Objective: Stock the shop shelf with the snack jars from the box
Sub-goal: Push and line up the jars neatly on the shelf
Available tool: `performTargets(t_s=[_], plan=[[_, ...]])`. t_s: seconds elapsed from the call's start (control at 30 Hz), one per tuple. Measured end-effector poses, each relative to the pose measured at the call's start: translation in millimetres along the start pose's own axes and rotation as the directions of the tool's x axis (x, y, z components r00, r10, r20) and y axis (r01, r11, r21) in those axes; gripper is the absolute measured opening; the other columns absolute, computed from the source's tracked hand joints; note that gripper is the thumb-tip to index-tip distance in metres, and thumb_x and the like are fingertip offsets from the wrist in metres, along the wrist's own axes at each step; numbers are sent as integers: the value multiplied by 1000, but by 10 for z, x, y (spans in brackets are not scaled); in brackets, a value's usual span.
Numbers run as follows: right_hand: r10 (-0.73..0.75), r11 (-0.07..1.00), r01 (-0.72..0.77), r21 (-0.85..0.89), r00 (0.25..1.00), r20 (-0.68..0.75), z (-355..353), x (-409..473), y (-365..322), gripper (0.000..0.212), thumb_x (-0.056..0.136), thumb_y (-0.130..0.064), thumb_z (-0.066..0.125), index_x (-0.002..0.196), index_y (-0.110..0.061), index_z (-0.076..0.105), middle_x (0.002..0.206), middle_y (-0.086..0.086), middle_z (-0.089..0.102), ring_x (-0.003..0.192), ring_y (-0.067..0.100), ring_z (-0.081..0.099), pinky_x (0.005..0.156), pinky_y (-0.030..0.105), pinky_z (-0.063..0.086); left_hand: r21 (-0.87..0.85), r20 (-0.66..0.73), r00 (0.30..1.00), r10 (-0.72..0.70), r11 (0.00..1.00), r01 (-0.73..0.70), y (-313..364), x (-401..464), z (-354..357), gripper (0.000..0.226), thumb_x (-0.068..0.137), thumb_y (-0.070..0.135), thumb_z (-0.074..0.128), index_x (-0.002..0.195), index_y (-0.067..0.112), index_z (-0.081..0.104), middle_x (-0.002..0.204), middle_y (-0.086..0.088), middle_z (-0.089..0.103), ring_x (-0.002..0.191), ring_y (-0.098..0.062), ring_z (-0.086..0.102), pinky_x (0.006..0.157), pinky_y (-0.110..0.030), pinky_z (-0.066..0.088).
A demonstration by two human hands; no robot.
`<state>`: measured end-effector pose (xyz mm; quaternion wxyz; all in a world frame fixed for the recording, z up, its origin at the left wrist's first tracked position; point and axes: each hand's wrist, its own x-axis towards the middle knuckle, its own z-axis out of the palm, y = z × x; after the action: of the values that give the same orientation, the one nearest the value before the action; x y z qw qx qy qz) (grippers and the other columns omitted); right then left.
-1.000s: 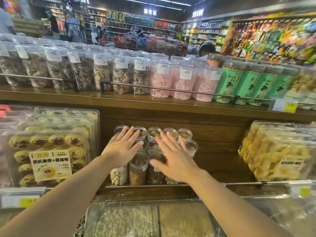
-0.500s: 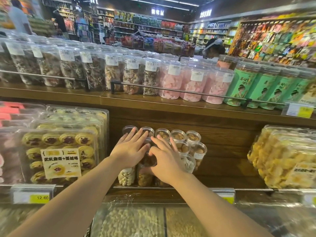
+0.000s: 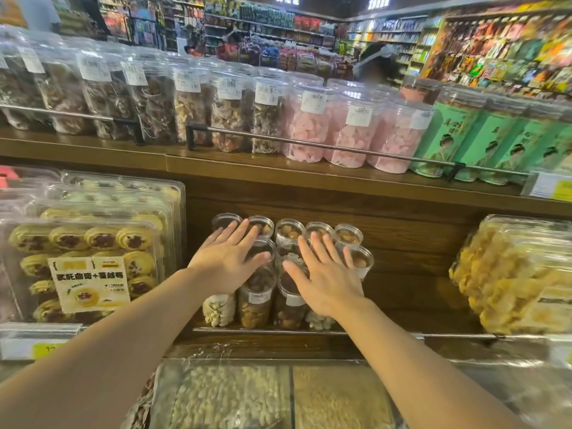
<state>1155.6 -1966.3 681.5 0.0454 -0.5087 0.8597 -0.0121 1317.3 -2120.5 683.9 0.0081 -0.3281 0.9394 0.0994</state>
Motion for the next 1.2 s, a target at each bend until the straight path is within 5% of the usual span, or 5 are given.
performTargets(t_s=[0.23, 0.43, 0.77, 1.0, 1.2], plan=[[30, 986, -40, 163, 998, 59, -253, 103, 209, 82, 93, -78, 0, 160, -33, -10, 166, -10, -21, 150, 14, -26, 120, 46, -19, -18, -25, 1000, 10, 1000, -11, -10, -2, 26, 67, 103, 62, 9, 162, 31, -4, 168, 9, -12, 154, -10, -16, 124, -34, -10], [160, 981, -173, 92, 977, 139, -245, 359, 615, 78, 99, -68, 3, 161, -22, -10, 166, -4, -21, 152, 15, -22, 124, 47, -11, -41, -71, 997, 19, 999, -22, -40, 22, 67, 60, 107, 50, 10, 163, 29, -1, 168, 12, -9, 154, -9, -15, 125, -32, -9], [193, 981, -193, 21, 981, 11, -163, 353, 571, 77, 99, -67, 1, 161, -22, -11, 166, -1, -22, 152, 21, -24, 122, 52, -16, -34, -77, 997, 5, 999, -8, -76, 42, 100, 59, 107, 51, 9, 162, 34, -1, 167, 16, -10, 153, -6, -15, 125, -31, -8], [-79, 995, 84, 54, 993, -91, -172, 226, 578, 66, 102, -63, 9, 161, -35, -5, 166, -10, -19, 150, 12, -24, 121, 44, -16, -34, -70, 998, 3, 999, -5, -58, 28, 83, 59, 106, 52, 8, 162, 35, -1, 167, 16, -9, 153, -6, -14, 126, -33, -7], [-24, 999, 21, 43, 997, 70, -134, 255, 427, 70, 100, -66, 3, 161, -32, -8, 166, -10, -21, 151, 15, -25, 122, 50, -17, -44, -66, 998, -5, 999, 2, -67, 37, 94, 59, 106, 52, 9, 161, 35, -2, 167, 16, -10, 153, -5, -15, 124, -31, -8]])
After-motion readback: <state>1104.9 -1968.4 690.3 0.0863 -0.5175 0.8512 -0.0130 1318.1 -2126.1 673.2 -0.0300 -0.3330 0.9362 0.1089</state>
